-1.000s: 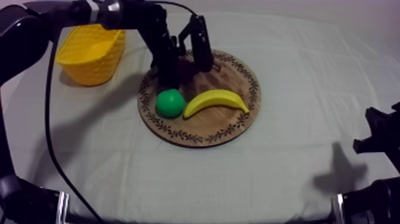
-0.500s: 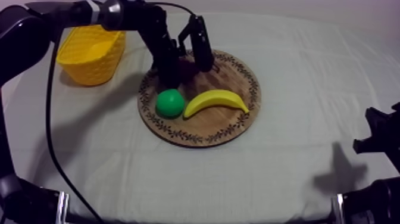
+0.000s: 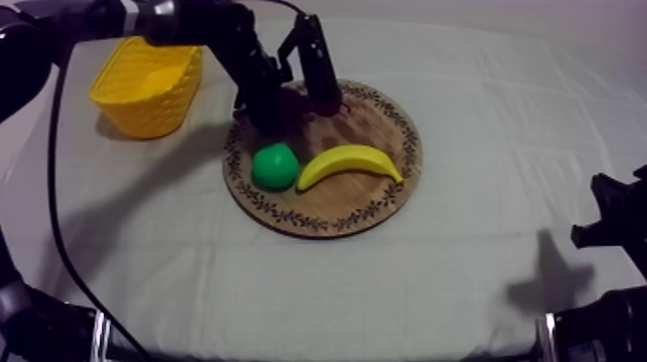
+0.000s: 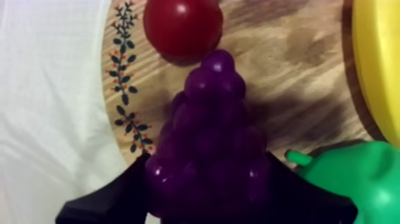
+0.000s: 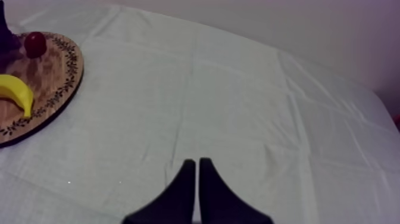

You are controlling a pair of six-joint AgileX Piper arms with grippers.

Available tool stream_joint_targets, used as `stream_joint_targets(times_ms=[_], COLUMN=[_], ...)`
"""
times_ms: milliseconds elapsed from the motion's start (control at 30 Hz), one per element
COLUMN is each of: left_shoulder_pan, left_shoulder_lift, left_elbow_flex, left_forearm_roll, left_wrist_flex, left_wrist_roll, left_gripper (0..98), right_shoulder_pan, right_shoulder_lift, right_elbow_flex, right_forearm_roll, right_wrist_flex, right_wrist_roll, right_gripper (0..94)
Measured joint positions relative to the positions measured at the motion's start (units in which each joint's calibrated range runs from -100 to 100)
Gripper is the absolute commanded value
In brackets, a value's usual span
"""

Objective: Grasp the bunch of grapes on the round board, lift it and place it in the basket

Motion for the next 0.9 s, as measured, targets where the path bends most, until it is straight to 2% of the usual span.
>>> stream_joint_targets(times_ms=[267, 500, 700, 900], left_shoulder_pan=[0.6, 1.4, 1.8, 1.6], left_shoulder_lift=[-9.3, -19.3, -28.3, -36.6], left_elbow_flex=[8.2, 17.3, 24.3, 30.2], left_forearm_roll=[0.89, 1.02, 0.98, -0.29], left_wrist_flex=[-5.6, -8.9, -10.6, -12.4], left_wrist_roll=[-1.2, -0.3, 2.8, 8.5], left_gripper=[48.5, 48.8, 48.0, 46.1], right_shoulder_pan=[0.0, 0.0, 0.0, 0.0], right_shoulder_lift=[0.0, 0.0, 0.0, 0.0], right_elbow_flex=[0.0, 0.0, 0.0, 0.0], right_forearm_roll=[0.0, 0.0, 0.0, 0.0], right_wrist_flex=[0.0, 0.0, 0.0, 0.0], right_wrist_roll=[0.0, 0.0, 0.0, 0.0], right_gripper=[0.5, 0.5, 0.5, 0.5])
